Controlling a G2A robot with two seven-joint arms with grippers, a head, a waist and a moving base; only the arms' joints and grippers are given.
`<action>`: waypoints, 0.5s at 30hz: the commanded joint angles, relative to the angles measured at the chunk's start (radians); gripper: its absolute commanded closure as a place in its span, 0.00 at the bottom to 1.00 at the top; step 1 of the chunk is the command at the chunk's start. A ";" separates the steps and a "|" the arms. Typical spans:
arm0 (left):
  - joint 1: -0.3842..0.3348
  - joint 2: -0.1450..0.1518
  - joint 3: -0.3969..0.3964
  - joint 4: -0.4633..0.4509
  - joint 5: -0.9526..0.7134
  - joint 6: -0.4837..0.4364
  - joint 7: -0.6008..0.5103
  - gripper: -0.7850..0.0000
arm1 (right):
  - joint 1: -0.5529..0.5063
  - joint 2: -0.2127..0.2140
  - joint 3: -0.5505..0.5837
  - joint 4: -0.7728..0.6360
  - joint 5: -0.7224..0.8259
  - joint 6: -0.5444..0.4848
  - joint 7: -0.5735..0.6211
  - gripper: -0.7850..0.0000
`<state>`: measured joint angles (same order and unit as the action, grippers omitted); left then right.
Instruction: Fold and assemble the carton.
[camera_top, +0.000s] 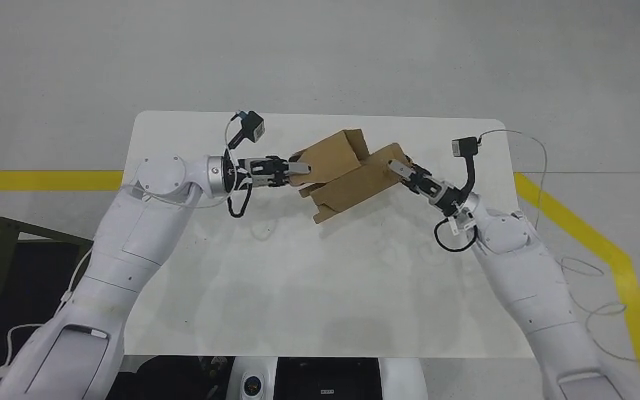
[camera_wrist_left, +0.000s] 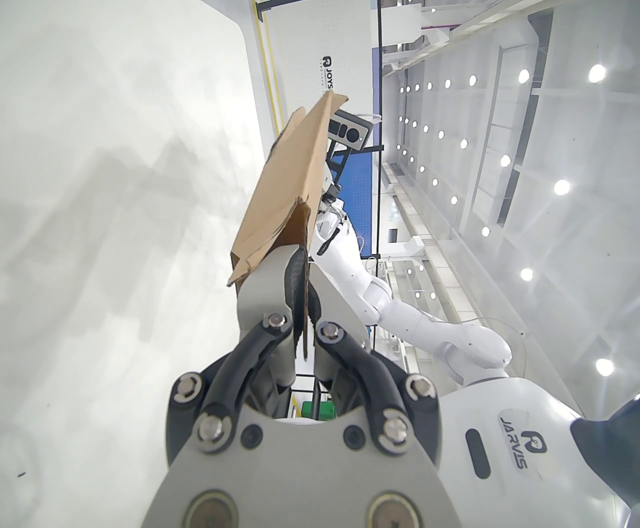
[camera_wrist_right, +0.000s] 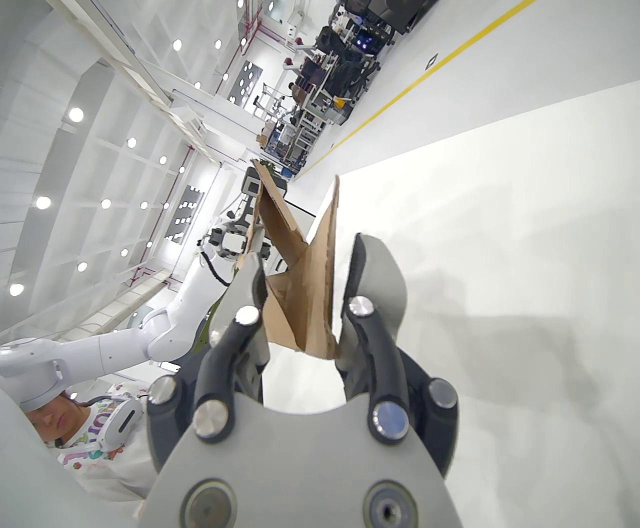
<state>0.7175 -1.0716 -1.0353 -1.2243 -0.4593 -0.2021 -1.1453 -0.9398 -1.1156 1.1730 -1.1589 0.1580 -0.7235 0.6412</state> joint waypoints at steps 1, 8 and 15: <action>-0.007 0.002 -0.006 -0.004 0.006 0.000 -0.023 1.00 | -0.006 0.010 0.032 -0.012 -0.027 0.001 0.019 0.00; -0.050 0.007 -0.003 0.011 0.046 -0.004 -0.149 1.00 | -0.038 0.036 0.083 -0.104 0.005 0.000 0.170 0.00; -0.111 0.003 0.045 0.028 0.112 -0.030 -0.281 1.00 | -0.026 0.035 0.021 -0.143 0.177 -0.007 0.384 0.00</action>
<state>0.6137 -1.0676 -0.9991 -1.1991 -0.3518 -0.2254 -1.4085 -0.9693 -1.0795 1.2051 -1.3002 0.3103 -0.7276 0.9912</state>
